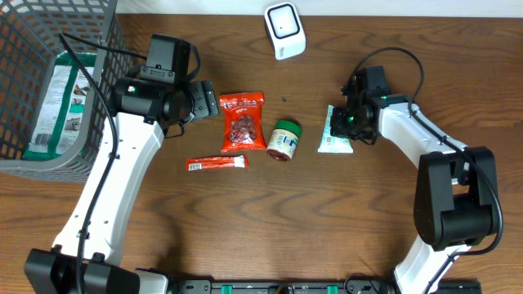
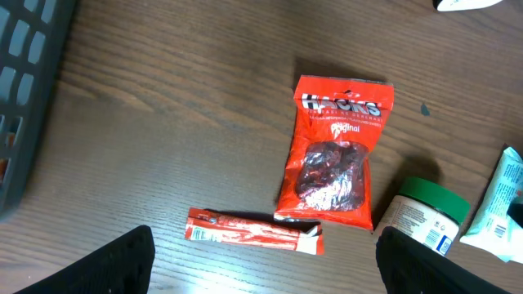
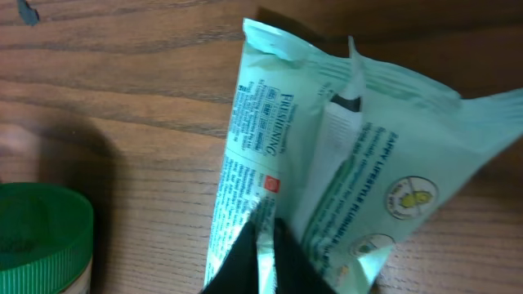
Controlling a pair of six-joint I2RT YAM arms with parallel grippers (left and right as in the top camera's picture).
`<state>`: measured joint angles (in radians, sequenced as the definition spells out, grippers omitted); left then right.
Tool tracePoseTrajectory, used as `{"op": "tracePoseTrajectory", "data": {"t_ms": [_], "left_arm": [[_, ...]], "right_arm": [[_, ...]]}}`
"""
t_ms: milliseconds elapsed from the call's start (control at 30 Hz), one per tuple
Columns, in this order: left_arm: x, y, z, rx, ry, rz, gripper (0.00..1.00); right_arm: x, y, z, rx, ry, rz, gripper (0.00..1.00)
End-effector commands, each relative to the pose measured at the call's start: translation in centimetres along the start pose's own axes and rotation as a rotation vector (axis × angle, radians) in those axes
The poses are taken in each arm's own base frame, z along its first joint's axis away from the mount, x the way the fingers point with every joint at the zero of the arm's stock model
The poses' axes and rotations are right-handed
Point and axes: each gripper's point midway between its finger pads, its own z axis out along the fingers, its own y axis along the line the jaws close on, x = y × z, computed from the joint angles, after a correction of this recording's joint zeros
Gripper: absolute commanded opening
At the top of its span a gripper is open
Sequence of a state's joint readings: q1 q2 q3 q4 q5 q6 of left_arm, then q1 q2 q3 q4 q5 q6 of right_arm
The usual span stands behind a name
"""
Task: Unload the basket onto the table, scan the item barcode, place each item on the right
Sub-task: 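Lower the wipes pack beside the jar and open the right gripper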
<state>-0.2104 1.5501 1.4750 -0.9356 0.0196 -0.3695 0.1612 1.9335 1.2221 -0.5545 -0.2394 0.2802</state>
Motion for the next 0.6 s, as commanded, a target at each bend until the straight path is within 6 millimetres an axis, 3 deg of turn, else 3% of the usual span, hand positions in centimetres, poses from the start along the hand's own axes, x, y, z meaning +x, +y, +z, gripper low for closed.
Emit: {"op": "tracePoseTrajectory", "data": {"t_ms": [0, 133, 200, 300, 433, 567], "left_arm": [[-0.2, 0.2, -0.5, -0.005, -0.015, 0.001, 0.87], [-0.2, 0.2, -0.5, -0.005, -0.015, 0.001, 0.87], [-0.2, 0.2, -0.5, -0.005, -0.016, 0.001, 0.87], [-0.2, 0.2, -0.5, -0.005, -0.015, 0.001, 0.87], [-0.2, 0.2, -0.5, -0.005, -0.015, 0.001, 0.87], [-0.2, 0.2, -0.5, -0.005, -0.015, 0.001, 0.87]], "right_arm": [[1.7, -2.2, 2.0, 0.093, 0.064, 0.027, 0.10], [-0.6, 1.6, -0.7, -0.097, 0.025, -0.051, 0.20], [-2.7, 3.5, -4.2, -0.174, -0.021, -0.040, 0.22], [-3.4, 3.0, -6.5, -0.140, -0.044, -0.030, 0.19], [-2.5, 0.4, -6.0, -0.002, -0.021, -0.010, 0.12], [0.1, -0.9, -3.3, 0.034, 0.036, -0.006, 0.13]]}}
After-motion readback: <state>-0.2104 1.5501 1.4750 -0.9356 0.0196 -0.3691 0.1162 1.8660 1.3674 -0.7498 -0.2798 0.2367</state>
